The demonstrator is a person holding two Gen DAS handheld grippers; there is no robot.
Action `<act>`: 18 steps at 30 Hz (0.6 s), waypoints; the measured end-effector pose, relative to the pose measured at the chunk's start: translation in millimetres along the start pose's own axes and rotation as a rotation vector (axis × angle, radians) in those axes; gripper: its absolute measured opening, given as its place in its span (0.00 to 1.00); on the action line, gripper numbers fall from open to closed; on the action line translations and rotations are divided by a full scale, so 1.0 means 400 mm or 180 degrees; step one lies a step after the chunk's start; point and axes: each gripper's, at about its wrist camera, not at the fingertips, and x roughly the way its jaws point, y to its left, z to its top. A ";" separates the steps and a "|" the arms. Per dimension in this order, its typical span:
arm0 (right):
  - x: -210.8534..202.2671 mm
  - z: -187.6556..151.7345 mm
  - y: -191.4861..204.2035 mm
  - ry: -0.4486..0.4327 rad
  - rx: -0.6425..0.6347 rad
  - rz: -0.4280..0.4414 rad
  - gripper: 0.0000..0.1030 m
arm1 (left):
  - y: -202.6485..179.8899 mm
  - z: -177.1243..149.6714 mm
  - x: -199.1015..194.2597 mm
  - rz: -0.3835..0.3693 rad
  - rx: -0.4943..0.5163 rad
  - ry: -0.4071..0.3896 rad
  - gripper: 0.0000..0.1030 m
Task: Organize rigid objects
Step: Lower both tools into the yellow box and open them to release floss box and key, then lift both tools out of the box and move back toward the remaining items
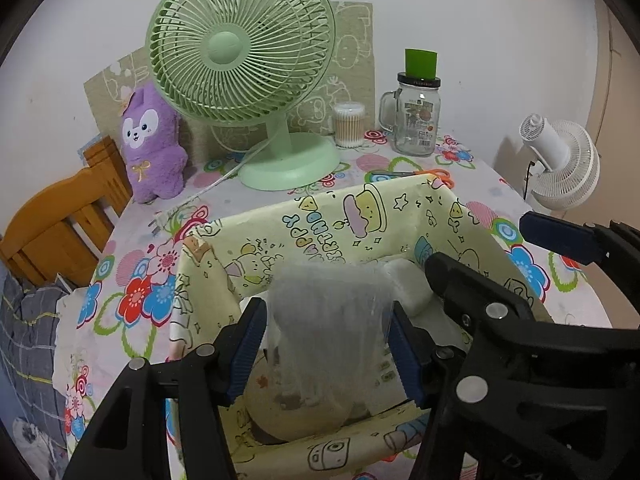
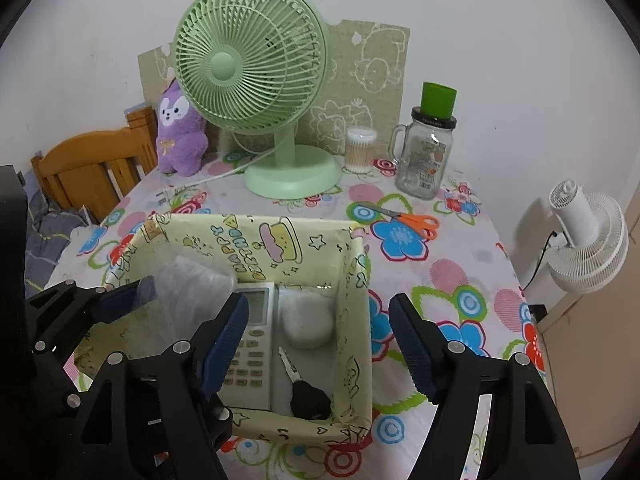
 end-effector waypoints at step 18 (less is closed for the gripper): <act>-0.042 -0.037 -0.019 0.0085 0.0191 0.0064 0.74 | -0.021 -0.023 -0.063 0.0083 0.0109 -0.0140 0.91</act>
